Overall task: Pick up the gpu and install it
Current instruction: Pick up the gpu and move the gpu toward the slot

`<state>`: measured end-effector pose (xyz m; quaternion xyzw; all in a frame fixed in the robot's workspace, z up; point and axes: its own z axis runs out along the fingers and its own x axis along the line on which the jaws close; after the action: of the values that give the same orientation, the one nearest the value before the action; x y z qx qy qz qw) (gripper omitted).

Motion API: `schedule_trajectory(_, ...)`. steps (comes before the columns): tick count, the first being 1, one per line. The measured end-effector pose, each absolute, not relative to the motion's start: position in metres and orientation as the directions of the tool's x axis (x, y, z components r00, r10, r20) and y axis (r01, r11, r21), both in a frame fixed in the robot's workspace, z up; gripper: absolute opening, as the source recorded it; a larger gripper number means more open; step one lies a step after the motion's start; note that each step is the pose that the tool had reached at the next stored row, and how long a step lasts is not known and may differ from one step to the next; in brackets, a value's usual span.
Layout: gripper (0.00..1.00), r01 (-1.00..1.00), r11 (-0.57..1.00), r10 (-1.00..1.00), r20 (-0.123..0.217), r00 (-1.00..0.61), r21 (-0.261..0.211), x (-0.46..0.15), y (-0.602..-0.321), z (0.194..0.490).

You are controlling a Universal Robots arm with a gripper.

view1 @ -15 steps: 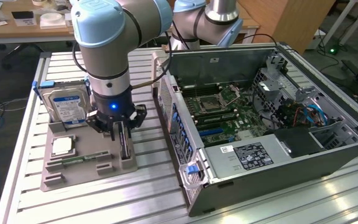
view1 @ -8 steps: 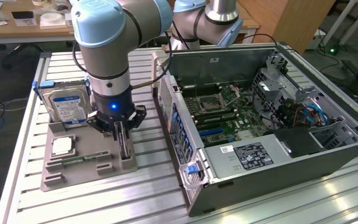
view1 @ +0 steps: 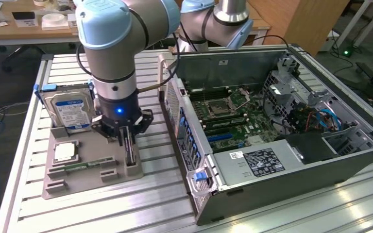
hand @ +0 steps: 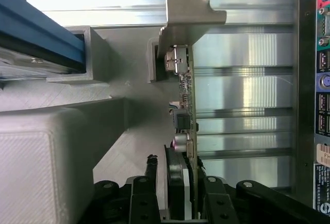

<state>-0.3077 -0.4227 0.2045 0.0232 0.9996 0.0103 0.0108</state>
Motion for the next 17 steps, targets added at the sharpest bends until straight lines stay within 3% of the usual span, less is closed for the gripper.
schedule_trajectory(10, 0.38, 0.046, 0.999, 0.047, -0.021, -0.999, 0.021, -0.3065, -0.4226, 0.2045)
schedule_trajectory(12, 0.29, 0.046, 0.999, 0.047, -0.021, -0.999, 0.021, -0.3064, -0.4227, 0.2045)
schedule_trajectory(17, 0.29, 0.046, 0.999, 0.047, -0.021, -0.999, 0.021, -0.306, -0.4227, 0.2045)
